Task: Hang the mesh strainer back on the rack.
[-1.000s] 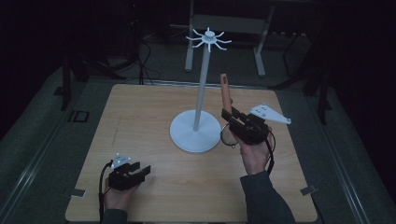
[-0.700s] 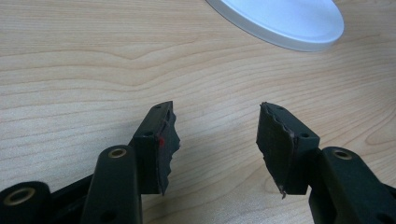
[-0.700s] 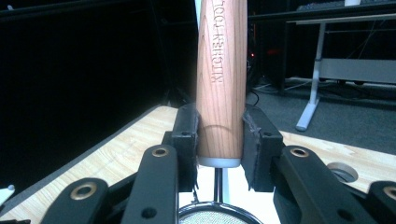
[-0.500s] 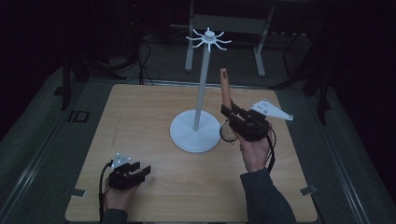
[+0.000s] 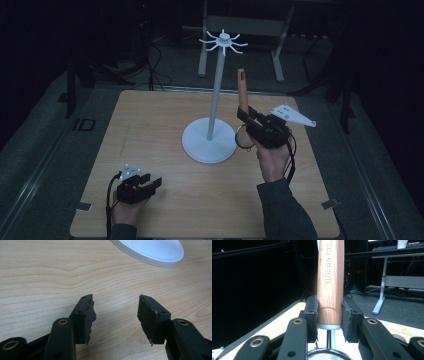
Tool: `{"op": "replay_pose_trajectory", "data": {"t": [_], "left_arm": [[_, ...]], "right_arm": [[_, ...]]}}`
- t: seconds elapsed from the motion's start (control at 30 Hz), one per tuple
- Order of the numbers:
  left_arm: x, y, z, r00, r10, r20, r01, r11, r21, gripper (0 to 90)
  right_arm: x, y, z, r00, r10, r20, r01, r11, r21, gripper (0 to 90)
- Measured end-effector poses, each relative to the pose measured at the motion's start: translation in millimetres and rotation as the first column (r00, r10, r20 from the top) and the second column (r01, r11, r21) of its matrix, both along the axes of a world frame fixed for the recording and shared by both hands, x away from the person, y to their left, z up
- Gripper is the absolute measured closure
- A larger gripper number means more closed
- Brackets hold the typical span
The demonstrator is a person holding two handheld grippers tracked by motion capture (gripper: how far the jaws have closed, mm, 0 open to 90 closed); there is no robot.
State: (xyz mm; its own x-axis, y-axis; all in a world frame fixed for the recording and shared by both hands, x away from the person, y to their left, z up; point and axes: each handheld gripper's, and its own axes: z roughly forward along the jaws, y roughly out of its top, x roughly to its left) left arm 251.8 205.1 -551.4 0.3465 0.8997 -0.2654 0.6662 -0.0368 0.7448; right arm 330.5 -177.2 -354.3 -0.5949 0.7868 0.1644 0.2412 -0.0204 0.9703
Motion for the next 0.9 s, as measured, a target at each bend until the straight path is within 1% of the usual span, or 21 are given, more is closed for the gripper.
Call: {"op": "replay_pose_trajectory", "data": {"t": [0.27,0.5,0.63,0.87,0.9], "left_arm": [[0.1,-0.2,0.1,1.0,-0.001,-0.001,0.001,1.0,-0.001,46.8],[0.1,0.4,0.2,1.0,0.0,0.0,0.0,1.0,0.0,46.8],[0.2,-0.1,0.1,1.0,-0.001,-0.001,0.001,1.0,0.001,46.8],[0.2,0.1,0.2,1.0,-0.001,-0.001,0.001,1.0,0.003,46.8],[0.3,-0.3,0.1,1.0,-0.002,-0.002,0.002,1.0,0.003,46.8]], "right_arm": [[3.6,-0.3,2.7,0.9999,0.012,-0.008,-0.012,0.999,0.03,69.4],[5.8,-1.2,9.2,0.9999,0.015,0.007,-0.015,0.998,0.06,69.4],[4.8,-1.4,12.5,0.9997,0.012,0.021,-0.013,0.999,0.052,69.5],[4.6,-1.3,17.9,0.9987,0.016,0.049,-0.019,0.998,0.056,69.6],[4.0,-0.6,20.2,0.9977,0.021,0.065,-0.025,0.998,0.057,69.5]]}}
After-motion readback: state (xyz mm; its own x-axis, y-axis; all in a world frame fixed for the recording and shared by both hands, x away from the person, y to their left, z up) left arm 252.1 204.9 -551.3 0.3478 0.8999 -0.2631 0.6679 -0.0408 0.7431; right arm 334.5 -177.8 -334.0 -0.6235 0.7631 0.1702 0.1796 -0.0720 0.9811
